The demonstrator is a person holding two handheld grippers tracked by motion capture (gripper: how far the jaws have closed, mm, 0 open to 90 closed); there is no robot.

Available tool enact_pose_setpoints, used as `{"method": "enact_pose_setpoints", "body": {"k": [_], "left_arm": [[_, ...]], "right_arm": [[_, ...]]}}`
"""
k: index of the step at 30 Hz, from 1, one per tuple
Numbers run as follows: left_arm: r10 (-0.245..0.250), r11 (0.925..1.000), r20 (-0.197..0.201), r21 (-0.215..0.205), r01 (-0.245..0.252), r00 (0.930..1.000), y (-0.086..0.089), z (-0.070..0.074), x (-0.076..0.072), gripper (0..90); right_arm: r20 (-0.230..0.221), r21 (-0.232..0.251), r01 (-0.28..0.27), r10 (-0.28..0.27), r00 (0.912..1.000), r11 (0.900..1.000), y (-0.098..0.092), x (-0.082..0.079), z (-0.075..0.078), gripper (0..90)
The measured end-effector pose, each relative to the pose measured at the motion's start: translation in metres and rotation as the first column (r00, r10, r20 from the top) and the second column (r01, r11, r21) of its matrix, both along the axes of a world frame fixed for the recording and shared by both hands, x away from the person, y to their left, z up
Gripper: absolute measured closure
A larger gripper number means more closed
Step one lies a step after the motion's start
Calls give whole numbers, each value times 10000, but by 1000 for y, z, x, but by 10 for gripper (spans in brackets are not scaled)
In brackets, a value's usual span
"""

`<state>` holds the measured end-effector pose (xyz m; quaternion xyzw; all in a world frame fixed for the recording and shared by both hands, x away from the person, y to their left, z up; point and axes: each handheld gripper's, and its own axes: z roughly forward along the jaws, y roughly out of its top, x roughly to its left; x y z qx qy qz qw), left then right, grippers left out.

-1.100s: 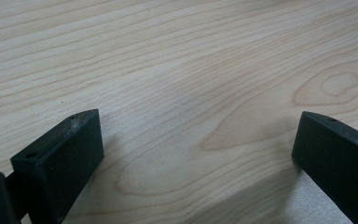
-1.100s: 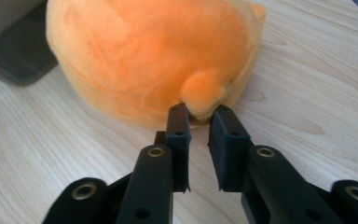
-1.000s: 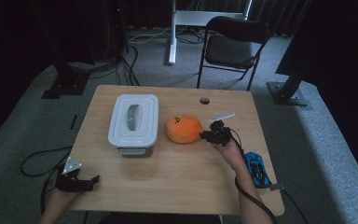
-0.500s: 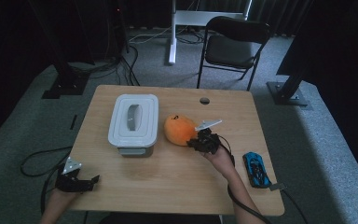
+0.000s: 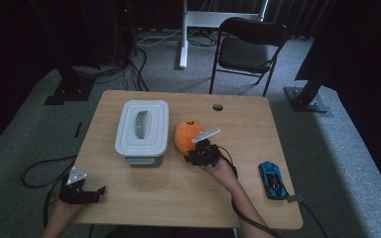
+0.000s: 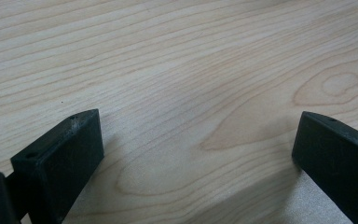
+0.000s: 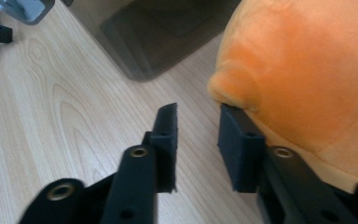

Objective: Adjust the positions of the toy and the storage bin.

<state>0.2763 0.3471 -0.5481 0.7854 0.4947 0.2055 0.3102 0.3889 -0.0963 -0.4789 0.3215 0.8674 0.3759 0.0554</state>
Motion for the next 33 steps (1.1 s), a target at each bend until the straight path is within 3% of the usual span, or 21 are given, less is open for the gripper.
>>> {"method": "enact_pose_setpoints", "body": {"k": [4, 6, 8, 9, 11, 18, 21, 25, 28, 31, 33], "left_arm": [[3, 10000, -2, -2, -3, 10000, 0, 0, 0, 23], [0, 10000, 0, -1, 0, 10000, 0, 0, 0, 23], [3, 10000, 4, -5, -3, 10000, 0, 0, 0, 23], [6, 10000, -1, -4, -6, 10000, 0, 0, 0, 23], [2, 10000, 1, -3, -2, 10000, 0, 0, 0, 23], [6, 10000, 1, -6, -6, 10000, 0, 0, 0, 23], [4, 10000, -2, -3, -4, 10000, 0, 0, 0, 23], [3, 10000, -4, -2, -3, 10000, 0, 0, 0, 23], [3, 10000, -2, -4, -3, 10000, 0, 0, 0, 23], [1, 10000, 1, -4, -1, 10000, 0, 0, 0, 23], [7, 10000, 2, -8, -7, 10000, 0, 0, 0, 23]], "right_arm": [[113, 295, 207, -210, 9997, 9993, -6, -5, 12, 586], [382, 417, 474, -490, 9981, 9980, -13, -6, 21, 545], [646, 482, 849, -879, 9940, 9952, -19, -4, 30, 507], [715, 449, 1294, -1324, 9886, 9906, -23, -1, 33, 506], [588, 448, 1860, -1885, 9803, 9815, -29, 6, 36, 505], [190, 653, 3143, -3161, 9485, 9471, -30, 30, 32, 434], [-358, 1002, 3593, -3576, 9332, 9278, -27, 39, 28, 389], [-697, 1044, 3735, -3679, 9273, 9217, -18, 46, 23, 300], [-625, 900, 3735, -3690, 9273, 9233, -12, 48, 21, 284], [-559, 739, 3924, -3891, 9195, 9168, -8, 51, 17, 264], [-572, 769, 3924, -3889, 9195, 9166, -7, 52, 15, 252]]}}
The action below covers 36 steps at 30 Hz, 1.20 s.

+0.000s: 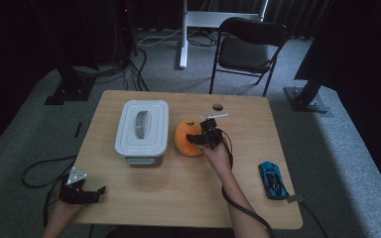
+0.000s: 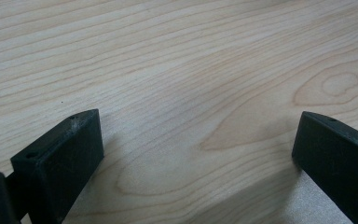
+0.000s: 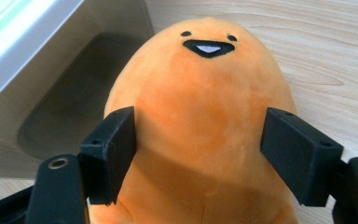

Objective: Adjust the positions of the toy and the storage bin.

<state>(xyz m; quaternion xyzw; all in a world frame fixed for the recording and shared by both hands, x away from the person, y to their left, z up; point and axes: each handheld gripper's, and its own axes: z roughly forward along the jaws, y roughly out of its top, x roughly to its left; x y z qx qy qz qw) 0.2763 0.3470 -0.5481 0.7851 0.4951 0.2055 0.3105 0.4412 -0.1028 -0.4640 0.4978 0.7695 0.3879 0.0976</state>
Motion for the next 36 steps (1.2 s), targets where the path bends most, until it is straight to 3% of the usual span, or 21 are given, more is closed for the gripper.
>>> {"method": "enact_pose_setpoints", "body": {"k": [6, 11, 23, 31, 36], "left_arm": [[-5, 10000, -3, 7, 5, 10000, 0, 0, 0, 23], [-8, 10000, -4, 10, 8, 10000, 0, 0, 0, 23], [-9, 10000, -3, 8, 9, 10000, 0, 0, 0, 23], [-4, 10000, -3, 5, 4, 10000, 0, 0, 0, 23], [-5, 10000, -2, 5, 5, 10000, 0, 0, 0, 23]], "right_arm": [[73, -560, -282, 287, 9996, 9980, 9, -5, -9, 228], [262, -738, -156, 176, 9995, 9972, 13, -11, -16, 221], [589, -1246, -439, 516, 9969, 9912, 23, -20, -29, 207], [610, -1236, -429, 507, 9968, 9914, 22, -22, -28, 355], [892, -1227, -338, 449, 9950, 9919, 21, -25, -26, 520]]}}
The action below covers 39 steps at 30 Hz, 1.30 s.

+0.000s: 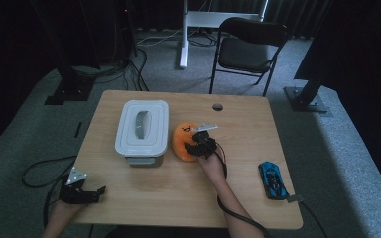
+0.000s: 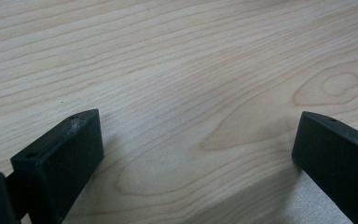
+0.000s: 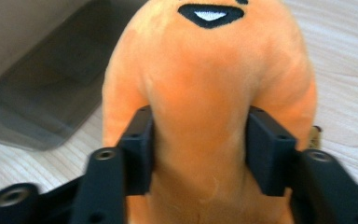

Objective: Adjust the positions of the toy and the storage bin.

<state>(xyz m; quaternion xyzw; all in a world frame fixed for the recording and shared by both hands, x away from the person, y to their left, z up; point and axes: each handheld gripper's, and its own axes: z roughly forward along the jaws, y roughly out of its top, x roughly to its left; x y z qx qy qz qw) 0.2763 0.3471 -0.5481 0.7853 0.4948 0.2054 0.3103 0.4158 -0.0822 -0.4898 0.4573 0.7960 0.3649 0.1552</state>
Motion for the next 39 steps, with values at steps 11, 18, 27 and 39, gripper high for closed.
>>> {"method": "enact_pose_setpoints", "body": {"k": [11, 18, 27, 39], "left_arm": [[5, 10000, 1, -4, -5, 10000, 0, 0, 0, 23], [0, 10000, -2, 0, 0, 10000, 0, 0, 0, 23], [1, 10000, -1, 0, -1, 10000, 0, 0, 0, 23], [2, 10000, -1, 0, -2, 10000, 0, 0, 0, 23]], "right_arm": [[227, -23, -118, 118, 9997, 9999, -12, -4, 19, 667], [289, -89, -5, 8, 9996, 10000, -28, -6, 26, 667], [546, -200, 284, -273, 9981, 9994, -56, -8, 43, 667], [788, -376, 863, -832, 9934, 9956, -97, -9, 61, 665]]}}
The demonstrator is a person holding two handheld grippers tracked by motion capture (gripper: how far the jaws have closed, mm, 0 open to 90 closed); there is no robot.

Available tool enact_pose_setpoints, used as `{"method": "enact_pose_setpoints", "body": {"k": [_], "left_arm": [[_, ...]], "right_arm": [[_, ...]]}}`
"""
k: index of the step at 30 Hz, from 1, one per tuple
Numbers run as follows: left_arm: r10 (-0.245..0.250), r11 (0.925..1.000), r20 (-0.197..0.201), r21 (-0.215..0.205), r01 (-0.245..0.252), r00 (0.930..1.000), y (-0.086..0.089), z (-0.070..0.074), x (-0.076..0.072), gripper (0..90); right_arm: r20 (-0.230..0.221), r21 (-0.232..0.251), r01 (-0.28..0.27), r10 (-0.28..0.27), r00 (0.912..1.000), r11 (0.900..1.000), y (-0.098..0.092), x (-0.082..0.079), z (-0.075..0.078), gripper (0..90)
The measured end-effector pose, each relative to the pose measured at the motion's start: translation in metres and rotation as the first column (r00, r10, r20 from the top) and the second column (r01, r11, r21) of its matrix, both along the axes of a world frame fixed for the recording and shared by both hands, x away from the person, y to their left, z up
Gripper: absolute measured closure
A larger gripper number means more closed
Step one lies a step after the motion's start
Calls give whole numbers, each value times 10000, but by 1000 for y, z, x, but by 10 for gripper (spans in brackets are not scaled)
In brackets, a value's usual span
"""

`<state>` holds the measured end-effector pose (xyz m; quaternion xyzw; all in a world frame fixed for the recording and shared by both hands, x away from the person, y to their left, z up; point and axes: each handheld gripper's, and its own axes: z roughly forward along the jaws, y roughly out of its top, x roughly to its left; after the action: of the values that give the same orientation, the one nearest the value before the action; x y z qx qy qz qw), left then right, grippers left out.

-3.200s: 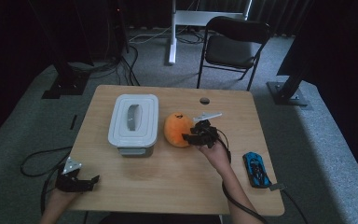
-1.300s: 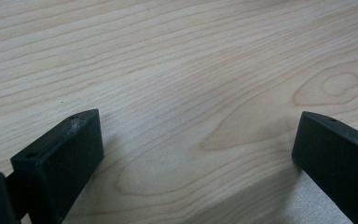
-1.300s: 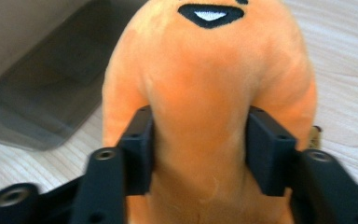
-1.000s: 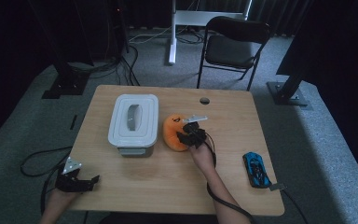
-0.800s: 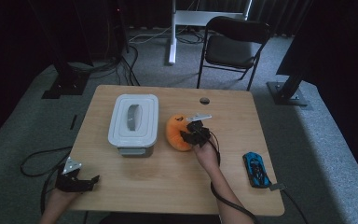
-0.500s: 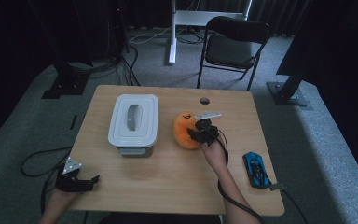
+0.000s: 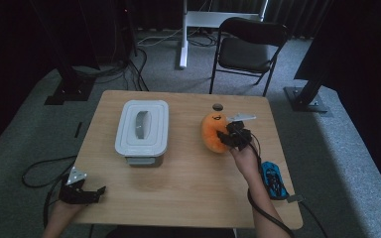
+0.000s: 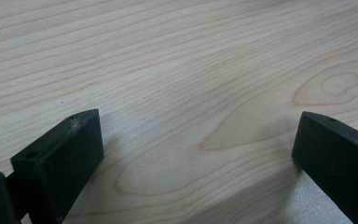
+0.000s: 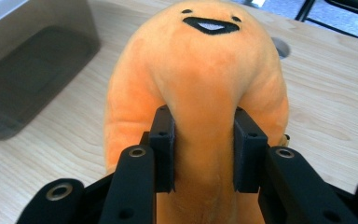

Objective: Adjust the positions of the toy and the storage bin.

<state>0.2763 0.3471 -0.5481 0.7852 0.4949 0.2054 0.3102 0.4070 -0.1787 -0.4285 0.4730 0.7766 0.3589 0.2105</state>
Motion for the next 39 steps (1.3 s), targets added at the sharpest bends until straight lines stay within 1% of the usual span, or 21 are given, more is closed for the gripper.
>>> {"method": "enact_pose_setpoints", "body": {"k": [10, 14, 19, 22, 27, 29, 32, 36, 39], "left_arm": [[-3, 10000, 0, 1, 3, 10000, 0, 0, 0, 23], [-1, 10000, 0, 1, 1, 10000, 0, 0, 0, 23], [2, 10000, -1, 1, -2, 10000, 0, 0, 0, 23], [-1, 10000, 0, 0, 1, 10000, 0, 0, 0, 23], [-6, 10000, 0, 5, 6, 10000, 0, 0, 0, 23], [-2, 10000, -1, 0, 2, 10000, 0, 0, 0, 23], [-4, 10000, 1, 3, 4, 10000, 0, 0, 0, 23], [-1, 10000, -2, 1, 1, 10000, 0, 0, 0, 23], [0, 10000, -1, 1, 0, 10000, 0, 0, 0, 23]], "right_arm": [[14, -184, 585, -585, 9983, 9981, -32, 3, 7, 663], [8, -127, 875, -875, 9962, 9961, -44, 5, 9, 663], [-62, -345, 1110, -1112, 9938, 9932, -57, 8, 7, 660], [-141, -377, 1276, -1283, 9916, 9911, -66, 9, 3, 660], [-201, -515, 1601, -1613, 9867, 9857, -81, 10, -3, 658], [-265, -545, 1786, -1802, 9833, 9824, -89, 10, -5, 658], [-327, -739, 2000, -2028, 9787, 9770, -98, 10, -8, 658], [-407, -687, 2317, -2348, 9712, 9703, -109, 11, -11, 657], [-419, -645, 2463, -2492, 9675, 9670, -115, 13, -14, 658]]}}
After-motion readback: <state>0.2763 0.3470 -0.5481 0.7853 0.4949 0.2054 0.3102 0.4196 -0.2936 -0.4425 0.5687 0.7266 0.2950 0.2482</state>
